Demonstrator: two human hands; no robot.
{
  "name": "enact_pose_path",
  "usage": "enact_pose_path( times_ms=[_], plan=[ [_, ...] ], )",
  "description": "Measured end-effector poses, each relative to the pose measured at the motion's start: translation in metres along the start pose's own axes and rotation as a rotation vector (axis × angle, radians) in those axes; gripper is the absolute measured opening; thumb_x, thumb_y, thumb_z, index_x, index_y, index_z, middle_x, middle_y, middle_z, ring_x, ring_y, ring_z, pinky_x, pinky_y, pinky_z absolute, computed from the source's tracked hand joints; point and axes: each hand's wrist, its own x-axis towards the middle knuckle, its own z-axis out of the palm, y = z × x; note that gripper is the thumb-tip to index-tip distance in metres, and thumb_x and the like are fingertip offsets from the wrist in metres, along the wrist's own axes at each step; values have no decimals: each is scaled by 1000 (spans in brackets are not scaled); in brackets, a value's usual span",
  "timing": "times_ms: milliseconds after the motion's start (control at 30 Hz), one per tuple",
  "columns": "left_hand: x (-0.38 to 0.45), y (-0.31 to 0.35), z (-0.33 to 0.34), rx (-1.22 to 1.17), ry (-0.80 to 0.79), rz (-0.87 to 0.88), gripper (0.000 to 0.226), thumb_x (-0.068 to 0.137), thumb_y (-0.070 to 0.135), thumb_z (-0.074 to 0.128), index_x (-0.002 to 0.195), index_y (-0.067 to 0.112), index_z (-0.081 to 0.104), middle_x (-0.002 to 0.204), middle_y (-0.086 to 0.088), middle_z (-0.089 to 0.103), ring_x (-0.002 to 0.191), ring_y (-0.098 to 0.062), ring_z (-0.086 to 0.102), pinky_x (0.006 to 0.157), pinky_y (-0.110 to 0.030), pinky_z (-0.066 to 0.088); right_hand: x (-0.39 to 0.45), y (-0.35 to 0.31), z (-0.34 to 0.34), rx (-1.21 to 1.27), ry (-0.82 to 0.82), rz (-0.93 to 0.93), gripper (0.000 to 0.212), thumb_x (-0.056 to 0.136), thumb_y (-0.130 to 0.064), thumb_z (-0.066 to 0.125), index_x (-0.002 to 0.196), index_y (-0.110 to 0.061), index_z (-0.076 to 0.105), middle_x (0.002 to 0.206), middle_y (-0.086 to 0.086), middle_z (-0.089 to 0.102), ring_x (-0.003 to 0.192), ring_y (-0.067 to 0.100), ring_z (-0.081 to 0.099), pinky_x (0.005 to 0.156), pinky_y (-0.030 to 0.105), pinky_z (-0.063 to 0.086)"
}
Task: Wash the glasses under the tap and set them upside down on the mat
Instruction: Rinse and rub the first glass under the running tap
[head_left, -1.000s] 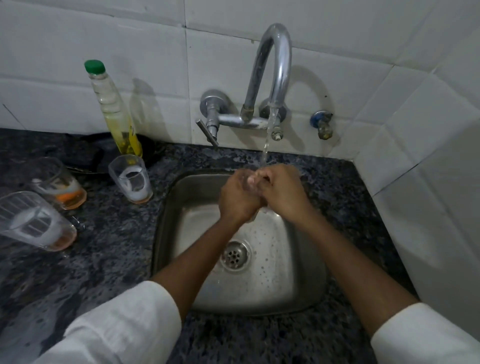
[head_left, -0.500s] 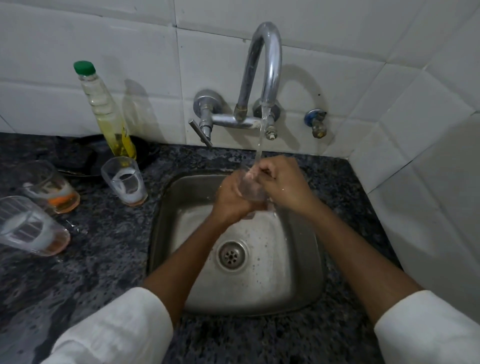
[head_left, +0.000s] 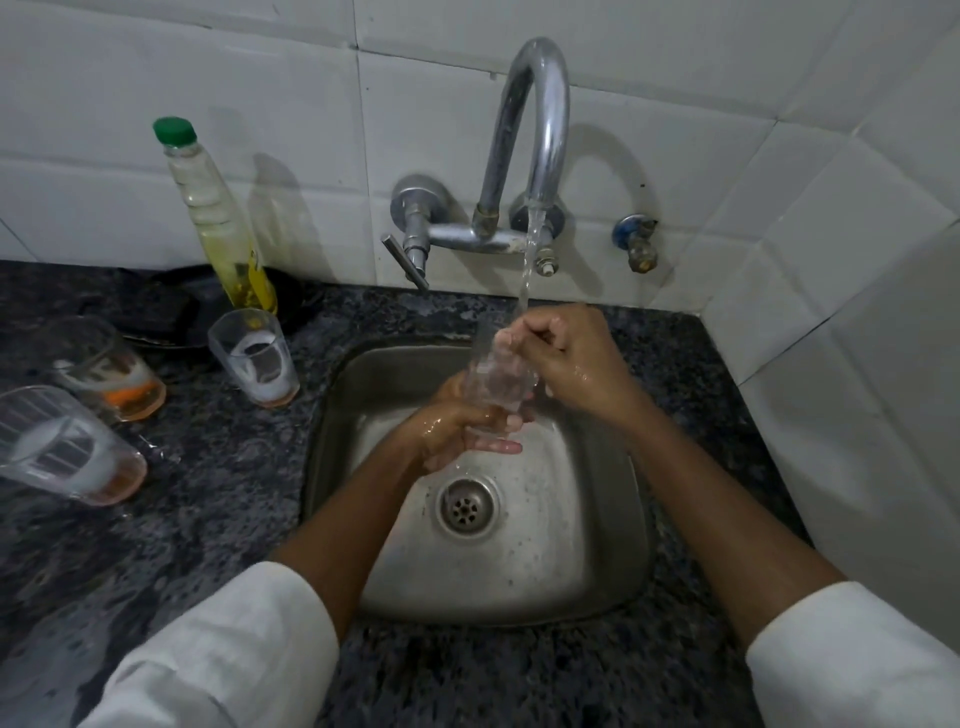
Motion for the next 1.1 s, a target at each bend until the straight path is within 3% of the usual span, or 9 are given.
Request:
enact_pose_path(
  times_ms=[100,200,333,433,633,767,833,1000,1100],
  plan=[
    [-6,0,8,85,121,-45,63,74,-9,73,129,13,54,119,-12,67,96,-21,70,73,-35,59,-3,6,14,30,131,43,32,89,-27,66,62,-10,63,53,-2,57,49,1,49,50,25,36],
    [-6,5,10,570,393,14,72,63,10,89,116,19,42,107,-4,62,91,-22,67,71,-39,61,-8,16,31,54,258,361,50,89,-41,65,62,0,60,54,13,56,48,15,46,46,28,35],
    [-22,22,-4,1148,375,167,68,63,36,90,105,28,37,100,5,59,87,-17,60,74,-35,52,-21,23,60,608,290,974,41,94,-49,54,71,-15,59,56,1,54,40,9,41,40,18,27],
    [-39,45,-19,1334,383,234,59,60,46,87,103,27,52,98,4,63,89,-17,60,71,-31,44,-24,26,83,737,145,1115,40,98,-45,48,71,-16,52,55,-1,48,40,8,34,38,16,23],
    [-71,87,-48,1599,354,35,75,51,39,91,117,28,56,98,-1,69,97,-25,64,69,-33,45,7,-10,91,753,197,881,16,96,-14,51,83,-14,59,72,2,57,57,12,49,51,25,37],
    [-79,101,-58,1666,347,4,79,51,36,92,121,28,54,103,-1,69,100,-25,64,65,-31,44,52,-41,90,-44,171,469,21,94,-33,57,82,-16,58,74,2,59,64,16,54,58,29,40],
    [-81,108,-62,1658,352,-2,79,50,36,92,120,28,56,107,-1,68,101,-24,64,65,-30,41,74,-55,89,-371,206,308,37,89,-48,59,99,-12,62,84,4,63,76,23,60,62,31,42],
    [-85,119,-70,1642,358,64,77,51,38,92,119,27,57,108,-2,68,100,-25,64,65,-31,40,106,-63,94,-703,189,207,45,96,-43,48,127,-11,57,104,11,68,97,31,65,65,33,38],
    [-87,122,-76,1618,361,85,77,50,38,92,117,27,57,106,0,67,96,-23,63,65,-31,41,110,-58,97,-466,256,370,42,100,-35,39,105,-3,65,97,15,68,90,33,64,65,33,36]
  ],
)
